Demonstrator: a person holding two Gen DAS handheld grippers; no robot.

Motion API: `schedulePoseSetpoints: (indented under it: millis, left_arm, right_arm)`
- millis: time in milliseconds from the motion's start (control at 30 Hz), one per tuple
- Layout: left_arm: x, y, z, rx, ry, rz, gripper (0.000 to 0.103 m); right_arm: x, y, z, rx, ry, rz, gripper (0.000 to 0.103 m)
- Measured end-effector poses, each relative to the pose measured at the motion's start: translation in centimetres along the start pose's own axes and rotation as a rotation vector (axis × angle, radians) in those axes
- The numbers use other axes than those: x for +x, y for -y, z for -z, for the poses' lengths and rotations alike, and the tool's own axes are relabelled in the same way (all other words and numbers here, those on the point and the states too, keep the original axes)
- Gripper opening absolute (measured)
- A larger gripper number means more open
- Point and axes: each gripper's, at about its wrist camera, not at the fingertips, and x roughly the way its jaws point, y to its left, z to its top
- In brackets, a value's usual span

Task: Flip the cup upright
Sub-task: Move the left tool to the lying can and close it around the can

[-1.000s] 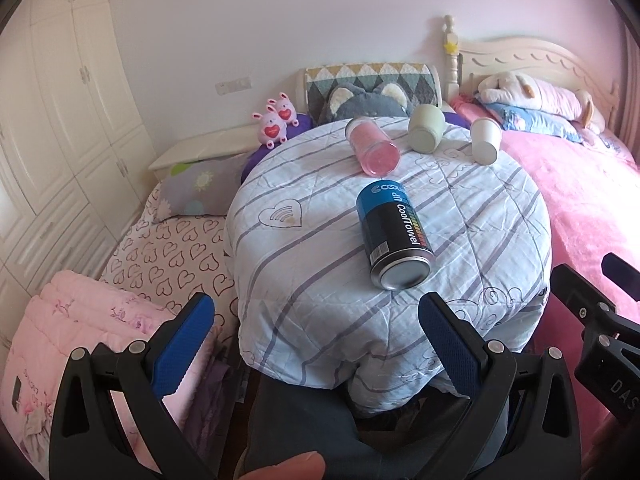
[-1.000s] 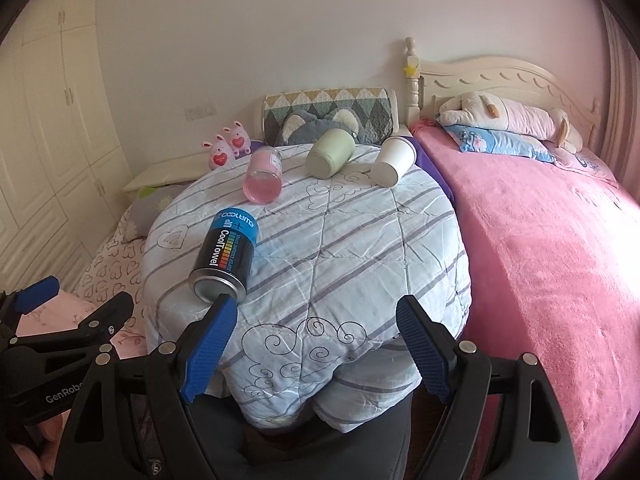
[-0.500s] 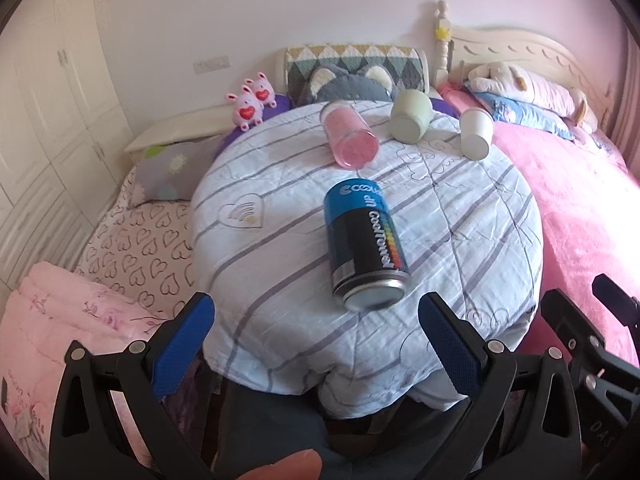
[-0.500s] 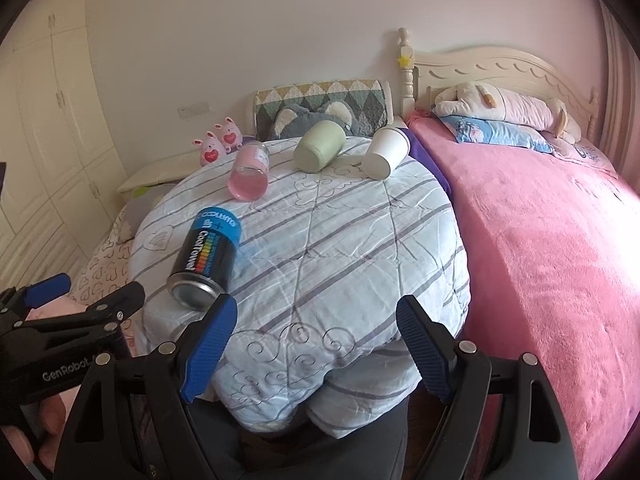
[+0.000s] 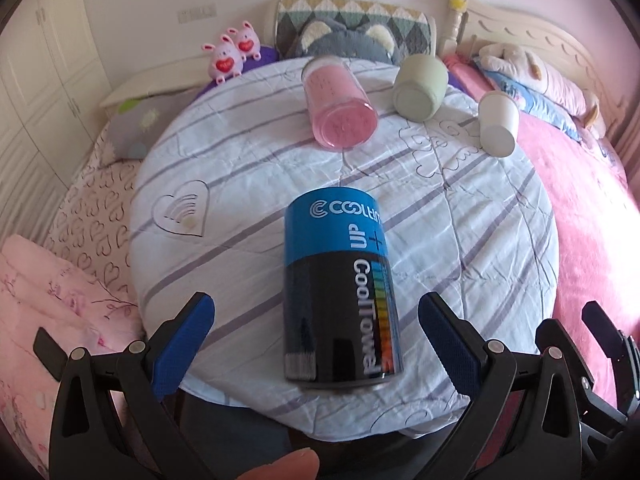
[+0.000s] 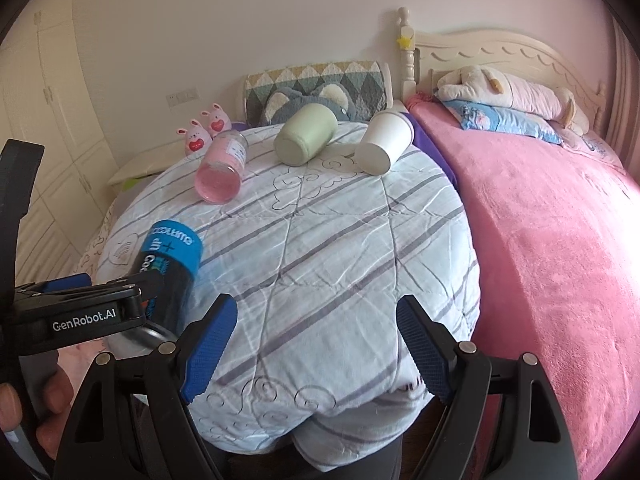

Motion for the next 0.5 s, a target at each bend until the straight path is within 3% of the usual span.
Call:
schedulePoseSetpoints:
  millis: [367, 500]
  left_arm:
    - [3.7, -0.6, -1.1, -0.109, -0.104, 0.017, 0.102]
    - [4.7, -0.6, -1.3, -0.117, -0.129, 0.027, 0.087]
  right_arm:
    - [2.9, 0.8, -0.4, 0.015, -0.054, -0.013, 0.083]
    - [3.4, 1.1, -0.4, 0.021, -0.063, -0.014, 0.083]
